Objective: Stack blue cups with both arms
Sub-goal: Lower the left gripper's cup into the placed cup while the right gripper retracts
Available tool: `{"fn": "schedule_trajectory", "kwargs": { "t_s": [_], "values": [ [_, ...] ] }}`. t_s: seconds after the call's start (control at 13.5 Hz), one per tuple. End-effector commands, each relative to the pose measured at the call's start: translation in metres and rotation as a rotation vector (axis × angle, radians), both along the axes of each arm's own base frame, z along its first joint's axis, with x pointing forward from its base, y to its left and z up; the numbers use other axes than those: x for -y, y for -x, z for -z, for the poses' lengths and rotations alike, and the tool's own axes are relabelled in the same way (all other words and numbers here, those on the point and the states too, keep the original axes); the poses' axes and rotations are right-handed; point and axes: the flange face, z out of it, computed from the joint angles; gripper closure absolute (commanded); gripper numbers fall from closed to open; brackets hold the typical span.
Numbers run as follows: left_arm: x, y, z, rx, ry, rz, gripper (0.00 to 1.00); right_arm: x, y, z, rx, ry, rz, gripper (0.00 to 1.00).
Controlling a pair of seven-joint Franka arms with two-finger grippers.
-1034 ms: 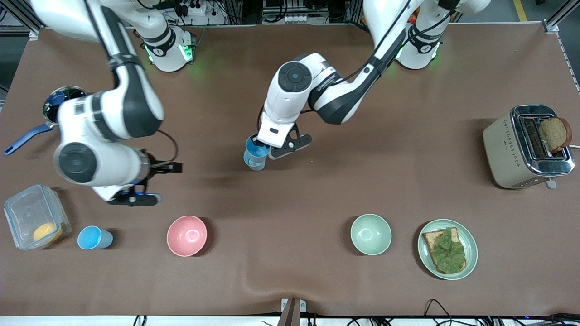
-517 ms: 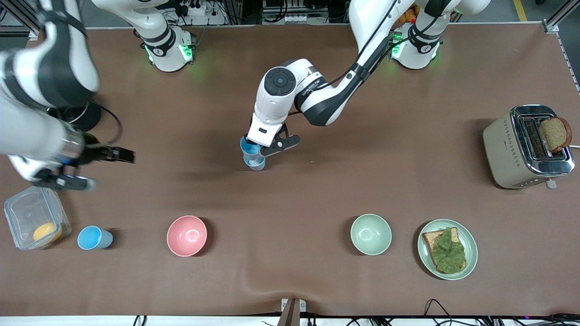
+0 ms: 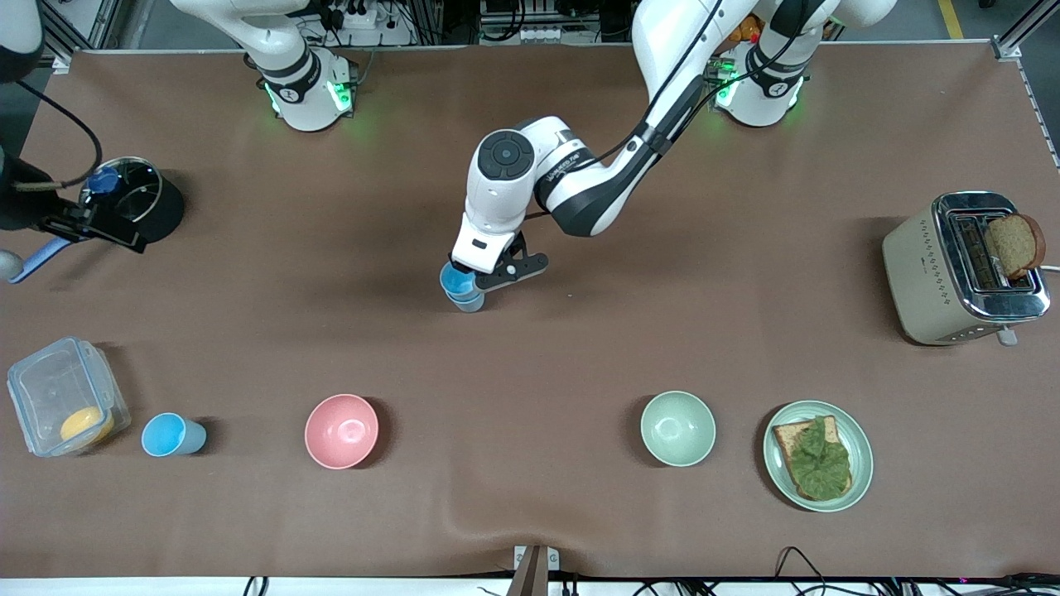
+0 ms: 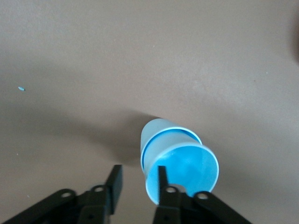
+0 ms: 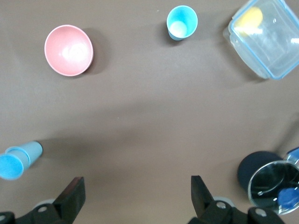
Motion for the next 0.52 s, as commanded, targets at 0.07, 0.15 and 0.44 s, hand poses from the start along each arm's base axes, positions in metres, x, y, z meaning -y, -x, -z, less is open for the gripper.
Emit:
{"fn": "schedule_trajectory", "kwargs": {
  "t_s": [0.07, 0.15, 0.44],
  "values": [
    [-0.032, -0.019, -0.043, 0.019, -0.094, -0.002, 0.00, 0.012, 0.009, 0.000, -0.001, 0.008, -0.050, 0.00],
    [-0.059, -0.036, -0.073, 0.013, -0.122, -0.038, 0.00, 0.015, 0.008, -0.002, 0.012, 0.009, -0.045, 0.00],
    [-0.219, -0.092, -0.182, 0.005, -0.368, 0.111, 0.00, 0.011, 0.002, -0.005, 0.054, 0.015, -0.052, 0.00]
  ]
}}
